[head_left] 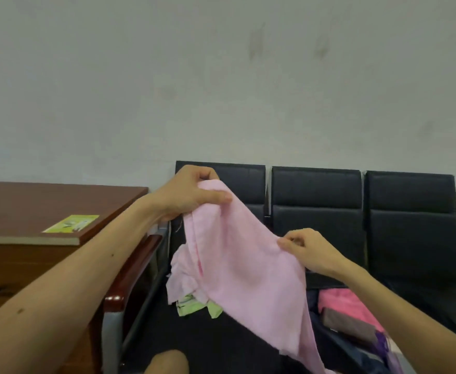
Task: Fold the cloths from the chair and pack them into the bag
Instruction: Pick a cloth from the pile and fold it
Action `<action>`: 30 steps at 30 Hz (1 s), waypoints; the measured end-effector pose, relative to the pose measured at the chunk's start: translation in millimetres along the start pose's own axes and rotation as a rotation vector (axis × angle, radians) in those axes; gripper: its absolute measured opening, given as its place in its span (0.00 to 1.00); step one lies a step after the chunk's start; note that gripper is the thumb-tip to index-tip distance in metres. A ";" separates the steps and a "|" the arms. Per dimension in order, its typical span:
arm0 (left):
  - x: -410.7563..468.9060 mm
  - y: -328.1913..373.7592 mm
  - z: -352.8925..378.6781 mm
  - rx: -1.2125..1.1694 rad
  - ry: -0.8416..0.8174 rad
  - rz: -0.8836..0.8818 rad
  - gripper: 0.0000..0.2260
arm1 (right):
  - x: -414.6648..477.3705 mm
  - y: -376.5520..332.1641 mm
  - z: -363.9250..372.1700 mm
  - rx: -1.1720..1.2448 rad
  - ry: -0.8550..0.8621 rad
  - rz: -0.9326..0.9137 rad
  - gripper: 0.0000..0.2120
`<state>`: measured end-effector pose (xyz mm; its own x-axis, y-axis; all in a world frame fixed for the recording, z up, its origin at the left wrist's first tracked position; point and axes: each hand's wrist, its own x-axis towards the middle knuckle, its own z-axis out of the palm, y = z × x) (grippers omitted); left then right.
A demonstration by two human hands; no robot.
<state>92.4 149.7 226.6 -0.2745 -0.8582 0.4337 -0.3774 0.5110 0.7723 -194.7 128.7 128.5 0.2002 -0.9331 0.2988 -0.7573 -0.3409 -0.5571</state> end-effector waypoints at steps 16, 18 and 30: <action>-5.7 60.8 -13.9 -0.171 -0.252 0.043 0.22 | -13.1 -151.9 -25.4 0.585 -0.078 -0.213 0.11; -15.1 48.7 -19.2 -0.218 -0.246 0.007 0.28 | -14.7 -149.9 -26.8 0.656 -0.009 -0.223 0.12; -35.1 -6.0 -11.5 -0.218 -0.255 -0.065 0.14 | -17.6 -132.3 -51.9 0.570 0.125 -0.184 0.16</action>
<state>114.5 176.2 212.1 -0.4789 -0.8350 0.2712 -0.2115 0.4095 0.8874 -130.3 196.2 237.2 0.1954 -0.8443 0.4990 -0.2583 -0.5352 -0.8043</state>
